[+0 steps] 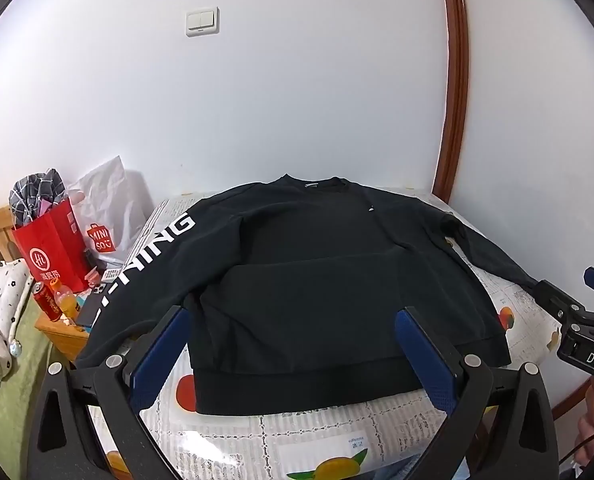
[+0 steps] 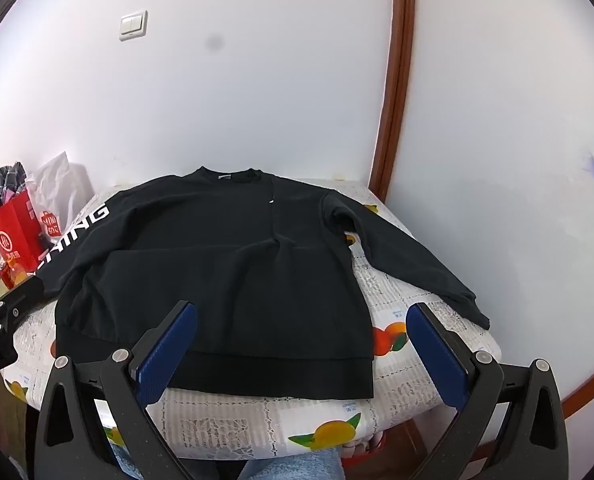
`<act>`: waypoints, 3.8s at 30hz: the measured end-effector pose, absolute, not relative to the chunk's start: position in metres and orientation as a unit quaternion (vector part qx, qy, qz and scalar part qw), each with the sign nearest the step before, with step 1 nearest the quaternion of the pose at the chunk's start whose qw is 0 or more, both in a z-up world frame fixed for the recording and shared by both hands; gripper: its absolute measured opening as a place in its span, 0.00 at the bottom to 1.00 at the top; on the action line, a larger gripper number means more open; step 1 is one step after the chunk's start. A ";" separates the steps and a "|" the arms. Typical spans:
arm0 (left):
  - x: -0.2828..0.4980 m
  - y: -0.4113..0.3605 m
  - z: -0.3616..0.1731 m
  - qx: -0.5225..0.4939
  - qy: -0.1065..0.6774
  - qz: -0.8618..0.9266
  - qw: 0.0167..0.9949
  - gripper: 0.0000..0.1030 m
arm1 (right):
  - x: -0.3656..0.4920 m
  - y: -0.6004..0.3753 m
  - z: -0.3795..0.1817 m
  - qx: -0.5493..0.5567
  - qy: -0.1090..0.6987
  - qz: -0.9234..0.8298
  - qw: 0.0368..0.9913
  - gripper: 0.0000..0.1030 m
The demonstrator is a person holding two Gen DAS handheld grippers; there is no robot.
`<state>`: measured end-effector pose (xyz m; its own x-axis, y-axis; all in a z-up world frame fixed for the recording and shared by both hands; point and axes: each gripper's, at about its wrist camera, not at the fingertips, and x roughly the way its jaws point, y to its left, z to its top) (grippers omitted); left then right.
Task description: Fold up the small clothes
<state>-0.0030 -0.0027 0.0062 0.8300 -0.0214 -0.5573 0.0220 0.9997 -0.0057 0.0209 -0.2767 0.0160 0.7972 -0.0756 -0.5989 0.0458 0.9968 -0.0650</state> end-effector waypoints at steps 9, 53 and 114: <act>0.000 0.004 0.005 -0.004 0.291 -0.009 0.957 1.00 | 0.020 -0.277 0.018 -0.022 0.316 -0.029 0.948 0.99; -0.008 0.004 -0.003 -0.011 0.290 -0.005 0.957 1.00 | 0.017 -0.276 0.017 -0.023 0.313 -0.035 0.949 0.99; 0.092 0.243 -0.165 -0.352 0.337 0.129 0.864 0.46 | 0.160 -0.197 -0.098 -0.059 0.396 0.061 0.915 1.00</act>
